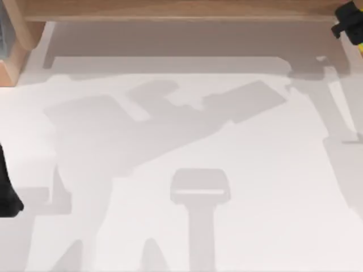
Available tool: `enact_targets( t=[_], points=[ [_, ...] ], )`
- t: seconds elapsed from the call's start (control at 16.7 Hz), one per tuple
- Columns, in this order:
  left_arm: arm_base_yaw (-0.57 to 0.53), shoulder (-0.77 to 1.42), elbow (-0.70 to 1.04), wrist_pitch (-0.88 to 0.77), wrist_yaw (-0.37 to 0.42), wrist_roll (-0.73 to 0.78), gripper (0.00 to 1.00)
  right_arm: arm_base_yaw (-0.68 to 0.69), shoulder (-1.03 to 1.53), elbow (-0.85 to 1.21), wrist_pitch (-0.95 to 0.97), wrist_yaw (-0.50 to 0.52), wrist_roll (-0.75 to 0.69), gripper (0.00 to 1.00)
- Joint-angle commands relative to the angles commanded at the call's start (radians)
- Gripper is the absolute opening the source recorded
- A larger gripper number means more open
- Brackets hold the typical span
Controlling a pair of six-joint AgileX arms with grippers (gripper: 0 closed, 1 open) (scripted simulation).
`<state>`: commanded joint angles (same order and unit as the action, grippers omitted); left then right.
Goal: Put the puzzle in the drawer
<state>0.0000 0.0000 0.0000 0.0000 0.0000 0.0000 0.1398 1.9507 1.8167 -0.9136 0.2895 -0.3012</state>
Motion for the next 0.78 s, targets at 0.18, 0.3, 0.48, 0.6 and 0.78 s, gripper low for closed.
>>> enact_targets(
  t=[0.18,0.3,0.48,0.6,0.78],
  points=[
    [0.0,0.0,0.0,0.0,0.0,0.0,1.0,-0.112,0.079,0.164,-0.242,-0.036,-0.04,0.0],
    [0.0,0.0,0.0,0.0,0.0,0.0,1.0,-0.193,0.15,0.285,-0.367,-0.063,-0.059,0.0],
    [0.0,0.0,0.0,0.0,0.0,0.0,1.0,-0.31,0.277,0.473,-0.503,-0.109,-0.075,0.0],
    [0.0,0.0,0.0,0.0,0.0,0.0,1.0,-0.378,0.374,0.592,-0.564,-0.144,-0.078,0.0],
    [0.0,0.0,0.0,0.0,0.0,0.0,1.0,-0.46,0.523,0.743,-0.623,-0.199,-0.073,0.0]
  ],
)
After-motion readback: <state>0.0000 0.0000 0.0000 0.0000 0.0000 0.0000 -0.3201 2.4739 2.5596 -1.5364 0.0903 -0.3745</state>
